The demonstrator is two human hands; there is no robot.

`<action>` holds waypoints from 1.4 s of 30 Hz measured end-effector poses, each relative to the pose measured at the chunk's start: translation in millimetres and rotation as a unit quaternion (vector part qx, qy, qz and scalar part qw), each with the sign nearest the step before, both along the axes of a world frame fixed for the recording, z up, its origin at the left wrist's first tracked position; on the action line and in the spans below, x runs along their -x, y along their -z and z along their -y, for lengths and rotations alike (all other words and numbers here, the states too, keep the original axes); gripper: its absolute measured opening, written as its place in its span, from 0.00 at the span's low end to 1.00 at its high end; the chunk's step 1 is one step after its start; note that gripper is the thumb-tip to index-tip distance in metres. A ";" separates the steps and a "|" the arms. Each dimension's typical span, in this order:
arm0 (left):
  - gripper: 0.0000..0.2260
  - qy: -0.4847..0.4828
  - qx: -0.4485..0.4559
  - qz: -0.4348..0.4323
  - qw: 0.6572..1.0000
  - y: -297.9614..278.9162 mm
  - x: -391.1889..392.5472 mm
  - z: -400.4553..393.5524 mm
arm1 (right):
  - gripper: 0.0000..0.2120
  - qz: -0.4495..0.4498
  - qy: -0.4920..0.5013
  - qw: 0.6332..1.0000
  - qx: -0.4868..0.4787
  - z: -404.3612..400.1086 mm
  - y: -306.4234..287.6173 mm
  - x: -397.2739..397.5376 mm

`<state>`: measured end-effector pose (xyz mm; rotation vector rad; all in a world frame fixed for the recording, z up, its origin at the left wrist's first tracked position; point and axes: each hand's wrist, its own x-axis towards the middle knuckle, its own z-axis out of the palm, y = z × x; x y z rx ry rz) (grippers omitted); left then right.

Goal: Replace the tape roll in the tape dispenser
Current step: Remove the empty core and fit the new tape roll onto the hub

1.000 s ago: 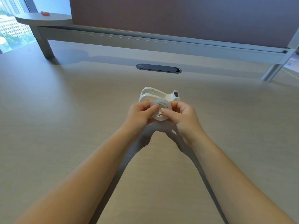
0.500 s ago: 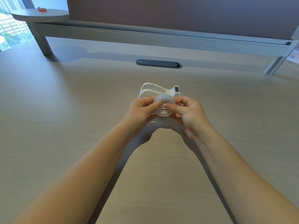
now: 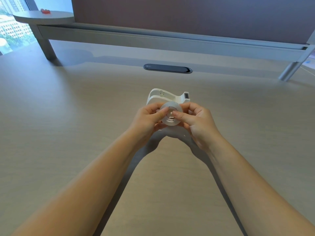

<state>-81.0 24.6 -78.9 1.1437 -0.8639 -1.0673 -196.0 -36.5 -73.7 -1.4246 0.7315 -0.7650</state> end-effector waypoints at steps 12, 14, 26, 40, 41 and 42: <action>0.06 -0.030 0.001 0.072 0.997 -6.9 1.6 6.2 | 0.01 -0.028 0.053 0.998 0.016 -2.6 -1.6 -4.2; 0.06 -0.019 -0.007 0.073 0.997 -7.4 0.8 4.7 | 0.01 -0.034 0.052 0.998 0.029 -2.4 -2.0 -3.2; 0.07 -0.037 -0.026 0.085 0.995 -9.3 1.3 5.0 | 0.06 -0.035 0.050 0.997 0.042 -2.2 3.7 -4.5; 0.08 0.007 -0.032 -0.006 0.999 -14.4 -6.5 2.2 | 0.02 0.026 0.003 0.998 -0.052 4.2 -2.2 1.5; 0.08 0.009 -0.038 -0.011 0.999 -14.6 -7.2 2.4 | 0.02 0.023 -0.002 0.998 -0.052 4.5 -2.3 2.2; 0.08 0.011 -0.042 -0.013 0.999 -14.6 -8.0 2.4 | 0.03 0.017 -0.005 0.999 -0.050 5.3 -2.1 2.8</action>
